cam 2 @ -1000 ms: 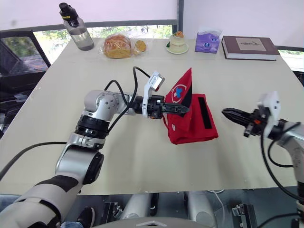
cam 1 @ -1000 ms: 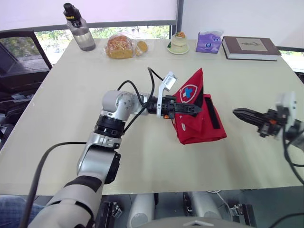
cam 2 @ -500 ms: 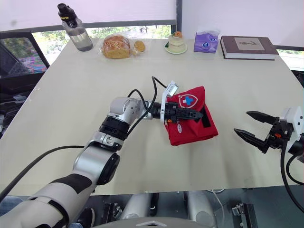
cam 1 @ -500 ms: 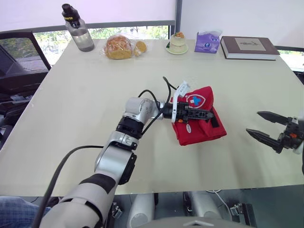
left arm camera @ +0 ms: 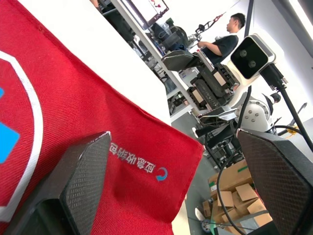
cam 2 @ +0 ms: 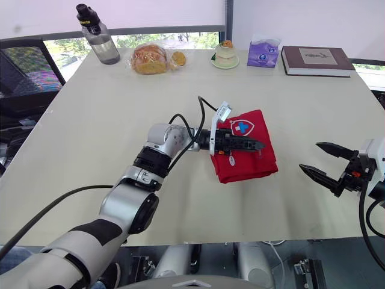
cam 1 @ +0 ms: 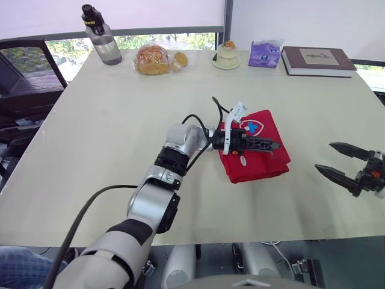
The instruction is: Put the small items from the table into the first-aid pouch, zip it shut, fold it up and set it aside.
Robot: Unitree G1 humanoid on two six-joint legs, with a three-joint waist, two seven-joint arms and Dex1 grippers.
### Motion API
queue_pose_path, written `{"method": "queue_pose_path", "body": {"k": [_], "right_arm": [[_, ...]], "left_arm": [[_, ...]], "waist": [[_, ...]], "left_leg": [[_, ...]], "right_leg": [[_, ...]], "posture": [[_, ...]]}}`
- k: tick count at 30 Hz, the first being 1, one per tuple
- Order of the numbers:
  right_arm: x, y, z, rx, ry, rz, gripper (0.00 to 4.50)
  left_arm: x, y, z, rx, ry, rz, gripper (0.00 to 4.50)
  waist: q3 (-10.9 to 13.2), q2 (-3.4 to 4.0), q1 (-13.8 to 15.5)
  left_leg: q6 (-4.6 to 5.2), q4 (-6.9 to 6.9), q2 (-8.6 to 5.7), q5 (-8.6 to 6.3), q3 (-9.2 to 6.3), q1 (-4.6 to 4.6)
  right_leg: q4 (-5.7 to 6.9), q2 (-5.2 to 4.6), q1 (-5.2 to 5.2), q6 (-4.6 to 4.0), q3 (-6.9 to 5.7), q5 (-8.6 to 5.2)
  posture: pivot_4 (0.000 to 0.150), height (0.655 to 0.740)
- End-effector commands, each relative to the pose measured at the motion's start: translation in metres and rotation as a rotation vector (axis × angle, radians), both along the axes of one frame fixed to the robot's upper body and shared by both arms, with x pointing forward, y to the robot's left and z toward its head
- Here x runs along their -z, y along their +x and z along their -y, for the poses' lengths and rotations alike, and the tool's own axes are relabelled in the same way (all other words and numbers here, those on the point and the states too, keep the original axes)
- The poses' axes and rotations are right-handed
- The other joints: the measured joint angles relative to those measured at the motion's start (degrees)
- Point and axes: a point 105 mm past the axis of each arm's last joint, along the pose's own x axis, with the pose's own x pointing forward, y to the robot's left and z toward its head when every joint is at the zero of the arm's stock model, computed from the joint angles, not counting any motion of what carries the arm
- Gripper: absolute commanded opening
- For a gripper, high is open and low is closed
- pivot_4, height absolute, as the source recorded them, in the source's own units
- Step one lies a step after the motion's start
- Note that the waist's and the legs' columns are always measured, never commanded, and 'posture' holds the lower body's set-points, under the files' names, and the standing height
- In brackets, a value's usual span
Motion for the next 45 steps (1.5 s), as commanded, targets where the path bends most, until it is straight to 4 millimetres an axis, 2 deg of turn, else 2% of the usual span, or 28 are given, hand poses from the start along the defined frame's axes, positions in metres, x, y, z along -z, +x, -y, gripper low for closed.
{"method": "queue_pose_path", "body": {"k": [1, 4, 7, 11, 12, 15, 25, 31, 33, 36, 42, 45], "right_arm": [[-0.011, -0.003, 0.004, 0.008, -0.005, 0.053, 4.50], [-0.010, -0.004, 0.002, 0.005, 0.000, 0.051, 4.50], [-0.009, -0.004, 0.001, 0.002, 0.001, 0.050, 4.50], [-0.010, -0.004, 0.000, -0.001, 0.005, 0.052, 4.50], [-0.010, -0.004, -0.001, -0.002, 0.006, 0.053, 4.50], [-0.009, -0.005, -0.002, -0.002, 0.008, 0.053, 4.50], [-0.009, -0.006, -0.003, 0.005, 0.014, 0.055, 4.50], [-0.008, -0.008, -0.002, 0.012, 0.012, 0.053, 4.50], [-0.008, -0.009, -0.003, 0.013, 0.012, 0.050, 4.50], [-0.008, -0.009, -0.003, 0.013, 0.013, 0.049, 4.50], [-0.009, -0.008, -0.004, 0.013, 0.016, 0.052, 4.50], [-0.009, -0.007, -0.005, 0.012, 0.017, 0.053, 4.50]], "left_arm": [[-0.001, 0.004, 0.007, -0.018, 0.073, 0.235, 4.40], [0.003, 0.005, 0.014, -0.011, 0.122, 0.411, 4.40], [-0.005, 0.002, 0.025, 0.000, 0.072, 0.470, 3.63], [-0.007, 0.004, 0.031, -0.005, 0.052, 0.544, 1.68], [-0.006, 0.006, 0.032, -0.011, 0.057, 0.554, 1.33], [0.005, 0.008, 0.036, 0.005, 0.110, 0.590, 0.03], [0.079, -0.019, 0.040, 0.248, 0.350, 0.715, 0.03], [0.095, -0.039, 0.038, 0.421, 0.347, 0.735, 0.03], [0.088, -0.048, 0.038, 0.478, 0.288, 0.729, 0.03], [0.063, -0.048, 0.045, 0.450, 0.168, 0.702, 0.03], [-0.007, 0.001, 0.049, 0.168, 0.037, 0.755, 0.03], [-0.024, 0.023, 0.046, 0.036, 0.039, 0.757, 0.03]], "waist": [[0.00, 0.00, 0.04], [0.00, 0.01, 0.06], [0.00, 0.01, 0.06], [0.00, 0.01, 0.00], [0.00, 0.01, 0.01], [0.00, 0.01, 0.02], [-0.08, 0.07, 0.08], [-0.12, 0.10, 0.04], [-0.12, 0.11, -0.11], [-0.12, 0.13, -0.36], [-0.09, 0.11, -0.04], [-0.09, 0.11, 0.02]], "left_leg": [[0.00, 0.00, 0.00, 0.00, 0.01, 0.01], [0.00, 0.01, 0.00, 0.00, 0.02, 0.03], [0.01, 0.03, -0.01, 0.01, 0.06, 0.04], [0.02, 0.03, -0.01, 0.01, 0.09, 0.03], [0.02, 0.02, -0.01, 0.01, 0.09, 0.03], [0.02, 0.02, -0.01, 0.01, 0.09, 0.01], [0.03, 0.02, -0.02, 0.01, 0.07, 0.10], [0.03, 0.03, -0.03, 0.01, 0.05, 0.29], [0.03, 0.03, -0.02, 0.01, 0.05, 0.31], [0.03, 0.01, 0.00, 0.01, 0.05, 0.31], [0.04, 0.09, -0.01, 0.02, -0.02, 0.13], [0.05, 0.08, -0.04, 0.01, -0.03, 0.09]], "right_leg": [[0.00, 0.00, 0.00, 0.00, 0.01, 0.01], [0.00, 0.00, 0.01, 0.02, 0.04, 0.02], [0.00, 0.00, 0.01, 0.05, 0.07, 0.04], [-0.01, 0.00, 0.01, 0.06, 0.10, 0.04], [-0.01, 0.00, 0.01, 0.06, 0.10, 0.04], [-0.03, 0.01, 0.01, 0.06, 0.09, 0.04], [-0.04, 0.00, 0.09, 0.06, 0.09, 0.03], [-0.07, 0.01, 0.29, 0.07, 0.09, 0.01], [-0.07, 0.01, 0.29, 0.07, 0.09, 0.00], [-0.05, 0.05, 0.29, 0.06, 0.09, 0.00], [-0.07, 0.05, 0.20, 0.10, 0.03, 0.00], [-0.11, 0.04, 0.20, 0.11, 0.03, 0.00]], "posture": [[0.150, 0.7400], [0.150, 0.7400], [0.150, 0.7400], [0.150, 0.7400], [0.150, 0.7400], [0.150, 0.7400], [0.150, 0.7400], [0.150, 0.7400], [0.150, 0.7400], [0.150, 0.7400], [0.150, 0.7400], [0.150, 0.7400]]}}
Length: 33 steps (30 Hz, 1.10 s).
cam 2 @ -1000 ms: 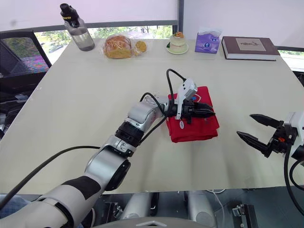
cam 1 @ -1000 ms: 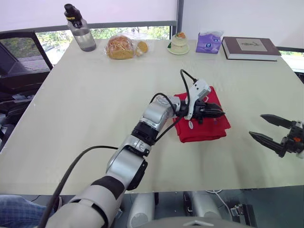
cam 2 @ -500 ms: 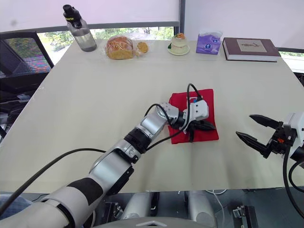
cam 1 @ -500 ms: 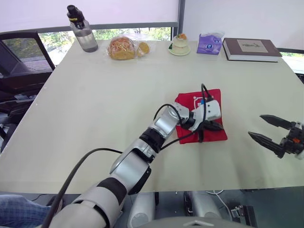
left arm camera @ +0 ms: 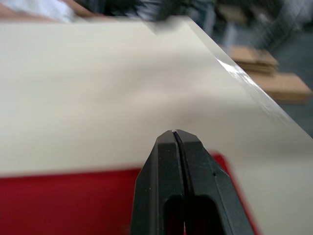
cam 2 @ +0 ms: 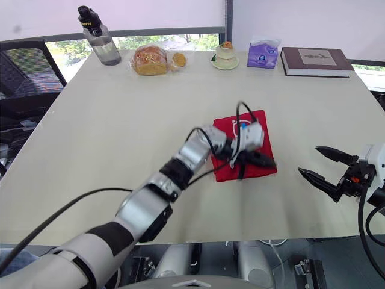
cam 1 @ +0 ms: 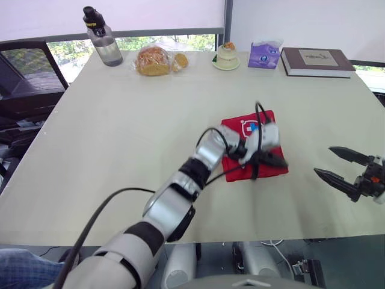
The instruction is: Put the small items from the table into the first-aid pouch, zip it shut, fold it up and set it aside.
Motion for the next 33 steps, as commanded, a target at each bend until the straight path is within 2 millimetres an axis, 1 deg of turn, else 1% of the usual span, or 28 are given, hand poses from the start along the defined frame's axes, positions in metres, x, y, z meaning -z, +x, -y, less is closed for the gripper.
{"method": "queue_pose_path", "body": {"k": [1, 3, 6, 8, 10, 13, 15, 18, 22, 25, 27, 30, 33], "right_arm": [[-0.012, 0.000, -0.001, -0.001, -0.006, 0.053, 4.50], [-0.012, 0.000, -0.001, -0.002, -0.006, 0.053, 4.50], [-0.012, 0.000, -0.001, -0.001, -0.007, 0.053, 4.50], [-0.012, 0.000, -0.001, -0.001, -0.008, 0.053, 4.50], [-0.011, -0.001, -0.002, 0.000, -0.008, 0.052, 4.50], [-0.010, -0.004, -0.002, 0.002, -0.006, 0.048, 4.50], [-0.009, -0.005, -0.002, 0.003, -0.004, 0.045, 4.50], [-0.008, -0.005, -0.003, 0.001, -0.001, 0.042, 4.50], [-0.008, -0.005, -0.003, -0.004, 0.001, 0.039, 4.50], [-0.008, -0.004, -0.004, -0.010, 0.001, 0.035, 4.50], [-0.009, -0.003, -0.004, -0.012, 0.007, 0.036, 4.50], [-0.017, 0.005, -0.005, 0.003, 0.054, 0.062, 4.50], [-0.022, 0.011, -0.006, 0.014, 0.068, 0.065, 4.50]], "left_arm": [[-0.010, 0.023, -0.002, -0.144, -0.044, -0.005, 0.03], [-0.001, 0.032, -0.007, -0.195, 0.018, 0.010, 0.03], [0.022, 0.035, -0.013, -0.221, 0.138, 0.017, 0.03], [0.032, 0.039, -0.016, -0.263, 0.171, 0.007, 0.03], [0.045, 0.053, -0.026, -0.404, 0.216, 0.035, 0.03], [0.050, 0.068, -0.037, -0.562, 0.203, 0.020, 0.03], [0.055, 0.071, -0.042, -0.624, 0.185, -0.036, 0.03], [0.067, 0.077, -0.055, -0.717, 0.204, -0.066, 0.03], [0.071, 0.084, -0.069, -0.809, 0.200, -0.093, 0.03], [0.074, 0.090, -0.084, -0.879, 0.201, -0.109, 0.03], [0.073, 0.093, -0.091, -0.910, 0.185, -0.121, 0.03], [0.065, 0.097, -0.095, -0.910, 0.138, -0.083, 0.03], [0.052, 0.099, -0.098, -0.871, 0.087, -0.018, 0.03]], "waist": [[0.00, 0.00, 0.02], [0.00, 0.00, -0.03], [0.00, -0.01, -0.02], [0.00, -0.01, 0.02], [0.00, -0.01, 0.06], [-0.02, 0.00, -0.20], [-0.02, 0.01, -0.33], [-0.04, 0.01, -0.86], [-0.10, -0.03, -1.42], [-0.20, -0.08, -1.58], [-0.26, -0.08, -1.70], [-0.33, -0.05, -2.11], [-0.37, 0.02, -2.46]], "left_leg": [[0.01, -0.01, 0.00, -0.01, -0.01, -0.01], [0.02, -0.06, -0.02, -0.02, -0.01, -0.01], [0.02, -0.11, -0.03, -0.02, -0.02, -0.01], [0.02, -0.11, -0.03, -0.02, -0.03, -0.03], [0.02, -0.07, -0.04, -0.02, -0.02, -0.03], [0.03, -0.01, -0.04, -0.02, -0.03, 0.07], [0.02, -0.02, -0.03, -0.02, -0.01, 0.24], [0.02, -0.07, -0.03, -0.02, 0.00, 0.49], [0.01, -0.21, -0.03, -0.03, 0.01, 0.81], [0.01, -0.23, -0.03, -0.03, 0.01, 0.84], [0.00, -0.25, -0.02, -0.03, 0.04, 0.87], [0.00, -0.28, 0.01, -0.03, 0.10, 0.92], [0.00, -0.35, 0.02, -0.03, 0.11, 0.93]], "right_leg": [[-0.01, 0.00, 0.00, 0.03, -0.01, -0.02], [-0.02, -0.01, 0.00, 0.08, 0.00, -0.05], [-0.02, -0.01, -0.03, 0.08, -0.01, -0.06], [-0.02, -0.01, -0.04, 0.09, -0.01, -0.06], [-0.01, -0.02, -0.04, 0.09, -0.01, -0.06], [0.03, -0.02, 0.02, 0.13, 0.02, -0.05], [0.05, -0.01, 0.13, 0.15, 0.05, -0.03], [0.03, -0.01, 0.36, 0.14, 0.04, -0.04], [-0.02, -0.01, 0.65, 0.14, 0.05, -0.06], [-0.01, -0.01, 0.66, 0.14, 0.05, -0.06], [-0.01, -0.01, 0.65, 0.14, 0.07, -0.06], [0.00, 0.02, 0.65, 0.14, 0.13, -0.06], [0.00, 0.03, 0.63, 0.13, 0.14, -0.06]], "posture": [[0.150, 0.7400], [0.150, 0.7400], [0.150, 0.7400], [0.150, 0.7400], [0.150, 0.7400], [0.150, 0.7400], [0.150, 0.7400], [0.150, 0.7400], [0.150, 0.7400], [0.150, 0.7400], [0.150, 0.7400], [0.150, 0.7400], [0.150, 0.7400]]}}
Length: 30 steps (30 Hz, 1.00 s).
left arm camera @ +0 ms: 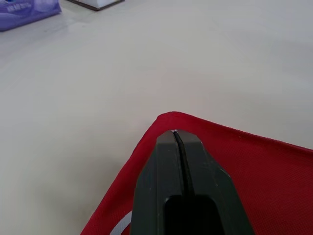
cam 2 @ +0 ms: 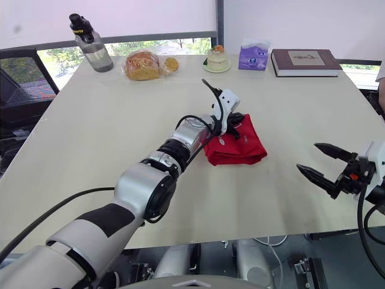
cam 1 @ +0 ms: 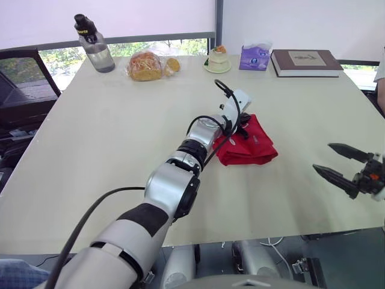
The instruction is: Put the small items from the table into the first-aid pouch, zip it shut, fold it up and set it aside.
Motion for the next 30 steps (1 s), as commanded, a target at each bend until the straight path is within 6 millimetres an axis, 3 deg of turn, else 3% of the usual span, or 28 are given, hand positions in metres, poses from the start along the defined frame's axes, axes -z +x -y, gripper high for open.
{"method": "queue_pose_path", "body": {"k": [1, 7, 13, 15, 18, 22, 23, 26, 27, 28, 30], "right_arm": [[-0.010, 0.006, -0.001, 0.016, 0.025, 0.023, 4.50], [-0.008, 0.018, -0.010, 0.033, 0.051, -0.034, 4.50], [-0.001, 0.027, -0.031, -0.008, 0.076, -0.119, 4.50], [0.000, 0.029, -0.036, -0.019, 0.086, -0.139, 4.50], [0.002, 0.032, -0.047, -0.043, 0.113, -0.186, 4.50], [0.008, 0.041, -0.063, -0.059, 0.147, -0.272, 4.50], [0.007, 0.042, -0.066, -0.063, 0.154, -0.280, 4.50], [0.009, 0.049, -0.077, -0.079, 0.172, -0.326, 4.50], [0.011, 0.050, -0.081, -0.083, 0.178, -0.353, 4.50], [0.015, 0.056, -0.084, -0.065, 0.178, -0.379, 4.50], [0.019, 0.064, -0.089, -0.038, 0.173, -0.409, 4.50]], "left_arm": [[0.015, 0.006, -0.036, -0.038, 0.052, 0.016, 0.03], [-0.028, 0.004, -0.051, 0.101, -0.074, 0.109, 0.03], [-0.075, -0.008, -0.084, 0.236, -0.196, 0.191, 0.03], [-0.081, -0.012, -0.093, 0.253, -0.209, 0.195, 0.03], [-0.088, -0.030, -0.117, 0.316, -0.161, 0.197, 0.03], [-0.102, -0.079, -0.155, 0.439, -0.081, 0.180, 0.03], [-0.104, -0.086, -0.158, 0.448, -0.067, 0.176, 0.42], [-0.108, -0.113, -0.166, 0.505, -0.046, 0.126, 0.91], [-0.109, -0.122, -0.168, 0.523, -0.032, 0.110, 1.63], [-0.108, -0.133, -0.171, 0.546, -0.002, 0.086, 1.94], [-0.106, -0.147, -0.175, 0.570, 0.042, 0.053, 3.01]], "waist": [[-0.02, 0.04, -0.15], [0.00, 0.04, -0.59], [0.13, -0.09, 0.34], [0.15, -0.10, 0.86], [0.16, -0.10, 0.88], [0.25, -0.19, -0.03], [0.25, -0.18, 0.12], [0.27, -0.18, 0.97], [0.27, -0.18, 1.03], [0.28, -0.19, 1.00], [0.29, -0.20, 1.07]], "left_leg": [[0.00, -0.02, 0.00, 0.00, 0.00, 0.00], [0.00, -0.20, 0.00, 0.00, 0.12, -0.06], [0.00, -0.26, -0.01, 0.01, 0.17, -0.29], [0.00, -0.26, -0.01, 0.01, 0.18, -0.33], [0.00, -0.25, -0.01, 0.01, 0.18, -0.34], [0.00, -0.28, 0.12, 0.00, 0.18, -0.34], [0.00, -0.30, 0.23, 0.01, 0.12, -0.36], [0.00, -0.20, 0.24, 0.02, 0.11, -0.46], [0.01, -0.15, 0.24, 0.02, 0.13, -0.47], [0.01, -0.10, 0.25, 0.02, 0.12, -0.50], [0.02, 0.00, 0.23, 0.02, 0.11, -0.56]], "right_leg": [[0.00, 0.00, 0.00, 0.00, 0.00, 0.00], [-0.01, 0.02, -0.18, -0.01, 0.15, 0.00], [-0.02, -0.04, -0.38, -0.04, 0.18, 0.02], [-0.04, -0.06, -0.39, -0.04, 0.18, 0.02], [-0.06, -0.08, -0.40, -0.05, 0.17, 0.03], [0.01, -0.06, -0.51, -0.25, 0.26, 0.13], [0.03, -0.05, -0.56, -0.28, 0.24, 0.13], [0.04, -0.07, -0.56, -0.31, 0.09, 0.10], [0.04, -0.08, -0.56, -0.30, 0.09, 0.09], [0.03, -0.09, -0.55, -0.30, 0.09, 0.10], [0.03, -0.13, -0.54, -0.29, 0.06, 0.08]], "posture": [[0.150, 0.7400], [0.150, 0.7400], [0.150, 0.7400], [0.150, 0.7400], [0.150, 0.7400], [0.150, 0.7400], [0.150, 0.7400], [0.150, 0.7400], [0.150, 0.7400], [0.150, 0.7400], [0.150, 0.7400]]}}
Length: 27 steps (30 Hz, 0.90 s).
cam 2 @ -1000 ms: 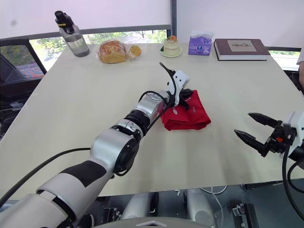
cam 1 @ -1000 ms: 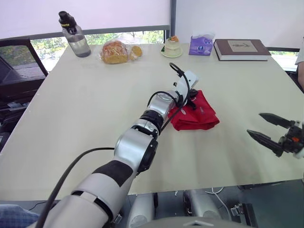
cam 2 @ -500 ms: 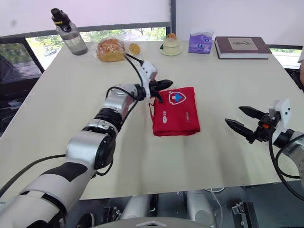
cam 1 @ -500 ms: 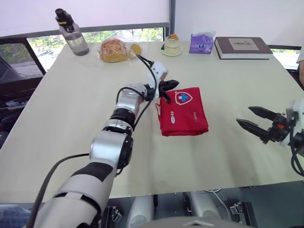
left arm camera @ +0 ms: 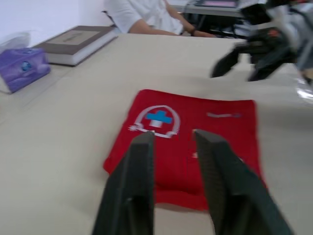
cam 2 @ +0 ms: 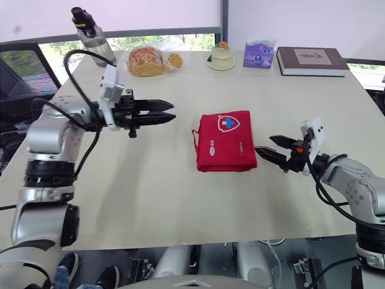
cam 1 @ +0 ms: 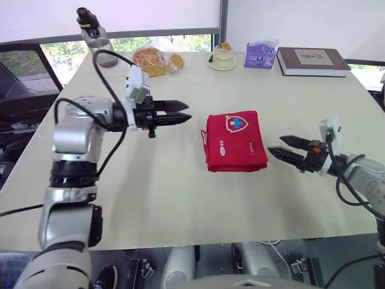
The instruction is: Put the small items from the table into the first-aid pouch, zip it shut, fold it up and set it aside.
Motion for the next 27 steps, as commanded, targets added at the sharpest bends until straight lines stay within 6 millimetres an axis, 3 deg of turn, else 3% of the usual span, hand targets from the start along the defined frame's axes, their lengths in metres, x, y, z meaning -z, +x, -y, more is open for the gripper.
{"method": "queue_pose_path", "body": {"k": [1, 4, 5, 12, 15, 19, 22, 23, 24, 27], "right_arm": [[0.003, 0.011, -0.007, 0.033, -0.020, -0.040, 4.50], [0.014, 0.022, -0.008, 0.083, -0.054, -0.096, 4.50], [0.017, 0.024, -0.008, 0.098, -0.054, -0.119, 4.50], [0.037, 0.014, -0.035, 0.041, 0.000, -0.273, 4.50], [0.041, 0.007, -0.050, 0.002, 0.036, -0.301, 3.81], [0.031, 0.013, -0.051, 0.045, 0.108, -0.266, 2.56], [0.018, 0.027, -0.039, 0.160, 0.175, -0.212, 1.84], [0.016, 0.030, -0.035, 0.192, 0.190, -0.197, 1.11], [0.014, 0.033, -0.032, 0.220, 0.201, -0.190, 0.73], [-0.001, 0.050, -0.006, 0.428, 0.285, -0.104, 0.02]], "left_arm": [[-0.009, -0.027, -0.004, 0.060, 0.074, 0.017, 3.24], [-0.010, -0.037, -0.013, 0.040, 0.140, 0.027, 4.33], [-0.012, -0.040, -0.014, 0.031, 0.143, 0.027, 4.44], [-0.022, -0.049, -0.018, -0.019, 0.147, 0.048, 4.44], [-0.023, -0.049, -0.017, -0.032, 0.142, 0.056, 4.50], [-0.024, -0.049, -0.015, -0.041, 0.130, 0.060, 4.50], [-0.023, -0.046, -0.013, -0.050, 0.116, 0.066, 4.50], [-0.022, -0.045, -0.013, -0.053, 0.113, 0.068, 4.50], [-0.022, -0.044, -0.013, -0.056, 0.109, 0.068, 4.50], [-0.022, -0.041, -0.008, -0.056, 0.077, 0.075, 4.50]], "waist": [[0.02, -0.03, -0.14], [0.05, -0.03, -0.35], [0.06, 0.00, -0.31], [0.06, 0.00, -0.24], [0.06, 0.00, -0.27], [0.07, 0.02, -0.43], [0.07, 0.02, -0.39], [0.07, 0.02, -0.37], [0.08, 0.03, -0.36], [0.08, 0.03, -0.18]], "left_leg": [[0.00, 0.04, 0.02, 0.00, 0.00, -0.01], [0.00, 0.07, 0.08, 0.00, 0.06, -0.12], [0.00, 0.09, 0.09, 0.00, 0.02, -0.27], [0.00, 0.09, 0.07, 0.00, -0.02, -0.50], [0.00, 0.09, 0.05, 0.00, -0.01, -0.48], [0.00, 0.11, 0.05, 0.00, 0.01, -0.45], [0.00, 0.11, 0.06, 0.00, 0.01, -0.45], [0.00, 0.11, 0.05, 0.00, 0.01, -0.45], [0.00, 0.11, 0.05, 0.00, 0.01, -0.45], [0.00, 0.12, 0.05, 0.00, 0.01, -0.47]], "right_leg": [[0.00, 0.01, -0.01, 0.00, -0.01, 0.00], [0.02, 0.03, -0.14, 0.00, -0.01, 0.01], [0.03, 0.07, -0.27, 0.00, -0.05, 0.01], [0.00, 0.07, -0.42, -0.01, -0.09, 0.01], [0.02, 0.09, -0.42, 0.01, -0.09, 0.01], [0.04, 0.14, -0.43, 0.04, -0.09, 0.00], [0.05, 0.14, -0.43, 0.05, -0.10, 0.00], [0.05, 0.14, -0.43, 0.05, -0.10, 0.00], [0.05, 0.14, -0.43, 0.05, -0.10, 0.00], [0.03, 0.12, -0.43, 0.03, -0.10, 0.01]], "posture": [[0.150, 0.7400], [0.150, 0.7400], [0.150, 0.7400], [0.150, 0.7400], [0.150, 0.7400], [0.150, 0.7400], [0.150, 0.7400], [0.150, 0.7400], [0.150, 0.7400], [0.150, 0.7400]]}}
